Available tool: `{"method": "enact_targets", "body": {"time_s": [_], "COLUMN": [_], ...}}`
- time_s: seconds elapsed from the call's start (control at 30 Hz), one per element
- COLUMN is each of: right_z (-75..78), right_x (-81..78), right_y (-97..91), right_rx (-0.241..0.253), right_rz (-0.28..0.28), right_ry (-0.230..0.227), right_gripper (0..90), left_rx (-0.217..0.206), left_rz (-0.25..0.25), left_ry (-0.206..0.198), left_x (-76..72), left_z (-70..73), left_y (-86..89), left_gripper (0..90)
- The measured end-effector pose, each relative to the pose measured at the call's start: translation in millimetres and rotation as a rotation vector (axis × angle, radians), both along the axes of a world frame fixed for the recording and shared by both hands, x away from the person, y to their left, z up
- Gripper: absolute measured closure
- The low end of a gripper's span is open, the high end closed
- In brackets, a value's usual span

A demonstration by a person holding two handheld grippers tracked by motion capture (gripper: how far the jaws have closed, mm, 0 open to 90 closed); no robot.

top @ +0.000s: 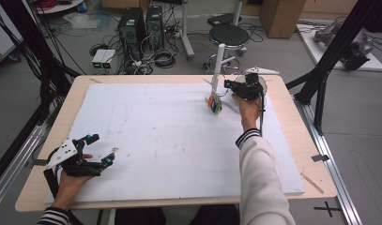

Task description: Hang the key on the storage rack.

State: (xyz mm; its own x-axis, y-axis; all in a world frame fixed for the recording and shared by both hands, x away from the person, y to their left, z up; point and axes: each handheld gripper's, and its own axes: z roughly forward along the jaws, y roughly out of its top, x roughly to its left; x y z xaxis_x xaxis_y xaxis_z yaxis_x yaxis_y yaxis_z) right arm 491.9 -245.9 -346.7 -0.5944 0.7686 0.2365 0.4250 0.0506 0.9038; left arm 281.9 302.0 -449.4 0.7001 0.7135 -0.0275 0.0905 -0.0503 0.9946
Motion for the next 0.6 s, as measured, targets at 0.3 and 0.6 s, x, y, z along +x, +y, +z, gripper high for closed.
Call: {"method": "enact_targets", "body": {"time_s": [0.3, 0.6], "right_z": [-6.0, -9.0], "right_x": [4.5, 6.4], "right_y": [2.8, 8.8], "right_rx": [-0.01, -0.02], "right_rz": [-0.02, -0.038], "right_ry": [0.025, 0.036], "right_gripper": [87.9, 86.8], "left_rx": [-0.005, -0.011], "left_rz": [0.001, 0.0], "left_ry": [0.002, 0.0], "left_x": [0.1, -0.1], "left_z": [-0.2, -0.3], "left_y": [0.3, 0.8], "left_gripper": [1.7, 1.7]}}
